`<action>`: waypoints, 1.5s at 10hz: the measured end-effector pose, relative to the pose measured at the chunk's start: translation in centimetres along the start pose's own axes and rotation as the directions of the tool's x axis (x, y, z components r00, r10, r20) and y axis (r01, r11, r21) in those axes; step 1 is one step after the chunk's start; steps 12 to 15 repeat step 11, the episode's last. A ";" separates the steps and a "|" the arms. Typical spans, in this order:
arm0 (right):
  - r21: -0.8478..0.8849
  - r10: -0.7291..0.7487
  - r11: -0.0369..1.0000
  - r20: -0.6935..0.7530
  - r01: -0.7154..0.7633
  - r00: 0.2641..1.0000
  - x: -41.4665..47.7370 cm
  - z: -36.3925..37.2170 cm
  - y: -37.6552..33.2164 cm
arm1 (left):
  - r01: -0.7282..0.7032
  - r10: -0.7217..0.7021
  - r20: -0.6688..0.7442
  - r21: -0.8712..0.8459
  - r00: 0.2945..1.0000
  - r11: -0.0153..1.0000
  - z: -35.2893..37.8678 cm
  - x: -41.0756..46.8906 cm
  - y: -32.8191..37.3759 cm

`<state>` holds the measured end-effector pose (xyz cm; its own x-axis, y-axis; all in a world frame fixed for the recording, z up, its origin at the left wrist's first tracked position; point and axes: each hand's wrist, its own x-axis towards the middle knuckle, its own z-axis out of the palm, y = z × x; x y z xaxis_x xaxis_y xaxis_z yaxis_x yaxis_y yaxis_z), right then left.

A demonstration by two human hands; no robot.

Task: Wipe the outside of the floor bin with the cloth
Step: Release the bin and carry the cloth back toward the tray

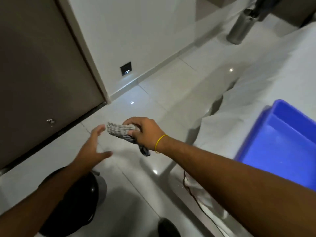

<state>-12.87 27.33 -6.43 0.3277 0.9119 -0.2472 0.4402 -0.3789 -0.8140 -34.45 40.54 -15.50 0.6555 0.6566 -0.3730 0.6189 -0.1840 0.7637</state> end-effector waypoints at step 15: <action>-0.732 0.176 0.681 0.143 -0.015 0.974 -30.2 -25.9 12.9 | -0.599 0.392 0.453 0.576 0.801 0.557 29.2 -15.6 35.4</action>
